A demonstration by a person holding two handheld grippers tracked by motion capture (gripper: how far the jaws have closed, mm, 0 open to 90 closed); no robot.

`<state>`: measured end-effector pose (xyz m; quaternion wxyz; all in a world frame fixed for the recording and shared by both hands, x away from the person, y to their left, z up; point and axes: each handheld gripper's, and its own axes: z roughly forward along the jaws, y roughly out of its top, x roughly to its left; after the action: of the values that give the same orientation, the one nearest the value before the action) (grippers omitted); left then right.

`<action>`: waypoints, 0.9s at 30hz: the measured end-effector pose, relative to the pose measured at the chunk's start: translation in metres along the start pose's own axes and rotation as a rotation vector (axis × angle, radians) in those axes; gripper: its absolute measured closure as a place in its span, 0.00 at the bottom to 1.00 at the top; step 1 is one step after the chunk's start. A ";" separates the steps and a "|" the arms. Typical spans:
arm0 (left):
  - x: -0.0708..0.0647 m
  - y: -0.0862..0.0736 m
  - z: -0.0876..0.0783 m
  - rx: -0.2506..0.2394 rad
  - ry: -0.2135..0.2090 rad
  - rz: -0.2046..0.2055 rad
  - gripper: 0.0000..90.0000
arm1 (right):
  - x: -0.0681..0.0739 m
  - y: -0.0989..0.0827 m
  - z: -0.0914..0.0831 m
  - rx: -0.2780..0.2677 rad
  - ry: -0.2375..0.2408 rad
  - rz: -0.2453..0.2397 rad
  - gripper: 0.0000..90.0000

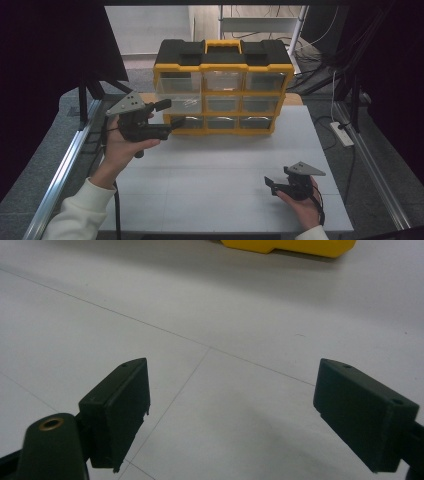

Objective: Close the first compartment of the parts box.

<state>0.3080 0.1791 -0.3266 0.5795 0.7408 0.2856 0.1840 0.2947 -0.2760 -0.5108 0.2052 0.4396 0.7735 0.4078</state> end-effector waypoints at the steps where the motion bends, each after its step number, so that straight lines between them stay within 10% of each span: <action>1: 0.000 -0.001 0.000 0.002 -0.003 0.001 0.29 | 0.000 0.000 0.000 -0.001 0.000 0.000 0.17; 10: 0.000 -0.010 0.005 0.032 -0.007 0.006 0.41 | 0.000 0.000 0.000 0.000 -0.002 0.002 0.17; 21: 0.002 -0.013 0.009 0.080 -0.035 0.012 0.97 | 0.000 0.000 0.000 0.003 -0.001 0.001 0.17; 27: 0.002 -0.014 0.016 0.097 -0.040 0.010 0.99 | 0.000 0.000 0.000 0.002 -0.002 0.000 0.17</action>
<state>0.3157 0.1708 -0.3446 0.5475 0.7730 0.2787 0.1580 0.2947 -0.2762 -0.5110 0.2054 0.4402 0.7738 0.4066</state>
